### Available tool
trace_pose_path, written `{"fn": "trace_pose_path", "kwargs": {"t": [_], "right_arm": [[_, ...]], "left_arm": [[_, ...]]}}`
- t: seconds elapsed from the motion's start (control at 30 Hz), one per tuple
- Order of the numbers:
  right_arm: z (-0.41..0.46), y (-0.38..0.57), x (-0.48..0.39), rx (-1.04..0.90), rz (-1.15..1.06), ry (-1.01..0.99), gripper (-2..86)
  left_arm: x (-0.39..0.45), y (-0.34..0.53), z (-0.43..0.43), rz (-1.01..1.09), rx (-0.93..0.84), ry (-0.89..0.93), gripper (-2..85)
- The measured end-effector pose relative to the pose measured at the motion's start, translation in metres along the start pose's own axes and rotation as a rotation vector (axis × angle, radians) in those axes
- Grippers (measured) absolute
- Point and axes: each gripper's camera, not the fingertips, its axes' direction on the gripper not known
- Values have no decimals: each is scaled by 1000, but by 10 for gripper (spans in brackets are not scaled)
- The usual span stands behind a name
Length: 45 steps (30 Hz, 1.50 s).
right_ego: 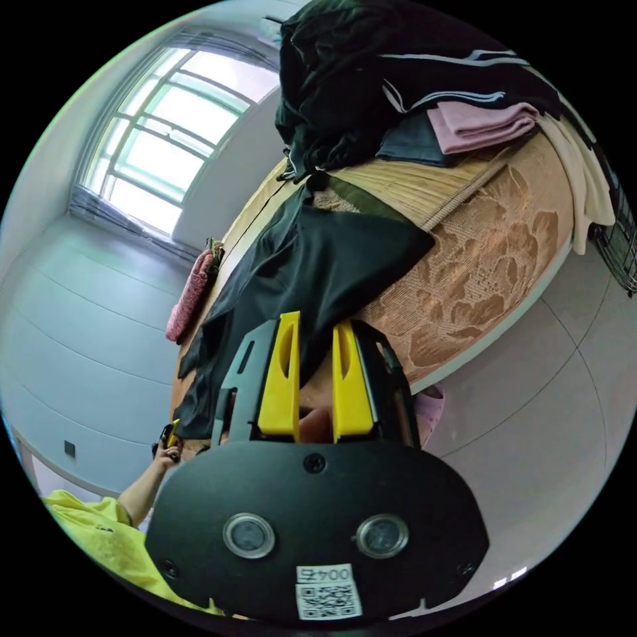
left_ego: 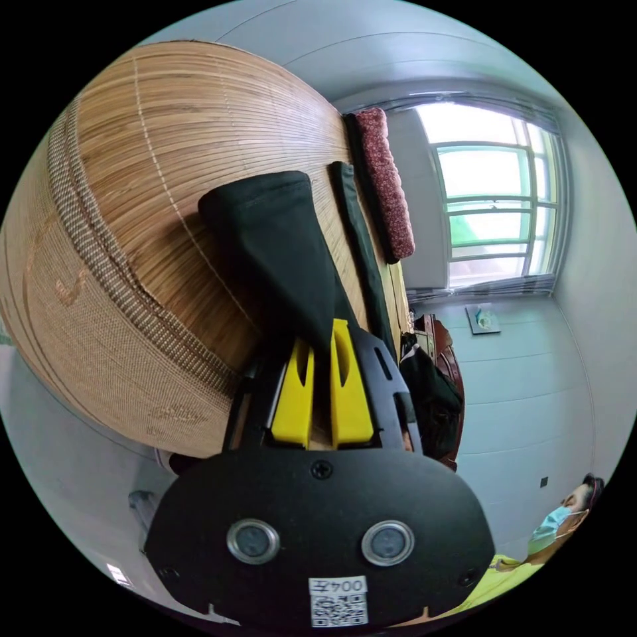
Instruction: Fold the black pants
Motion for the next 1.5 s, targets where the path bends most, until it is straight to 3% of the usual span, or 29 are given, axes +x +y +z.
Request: {"fn": "trace_pose_path", "kwargs": {"t": [0.3, 0.43, 0.63, 0.93, 1.17, 1.33, 1.5], "right_arm": [[-55, -20, -40, 64, -47, -77, 27], [-89, -18, -47, 54, 33, -178, 23], [-108, 19, -3, 69, 341, -342, 22], [-95, 8, -13, 151, 452, -468, 27], [-56, -56, -41, 203, 604, -391, 29], [-3, -123, -62, 228, 590, -313, 30], [83, -187, -57, 200, 610, -198, 36]], "left_arm": [[28, 5, -33, 145, 40, 4, 61], [36, 12, -65, 222, 11, 4, 61], [-10, 43, -105, 116, 5, 68, 58], [-15, 22, -95, -42, 80, 262, 52], [83, -66, -39, -57, 13, 38, 52], [168, -152, 61, -7, -49, -105, 52], [182, -216, 173, -30, -102, -281, 60]]}}
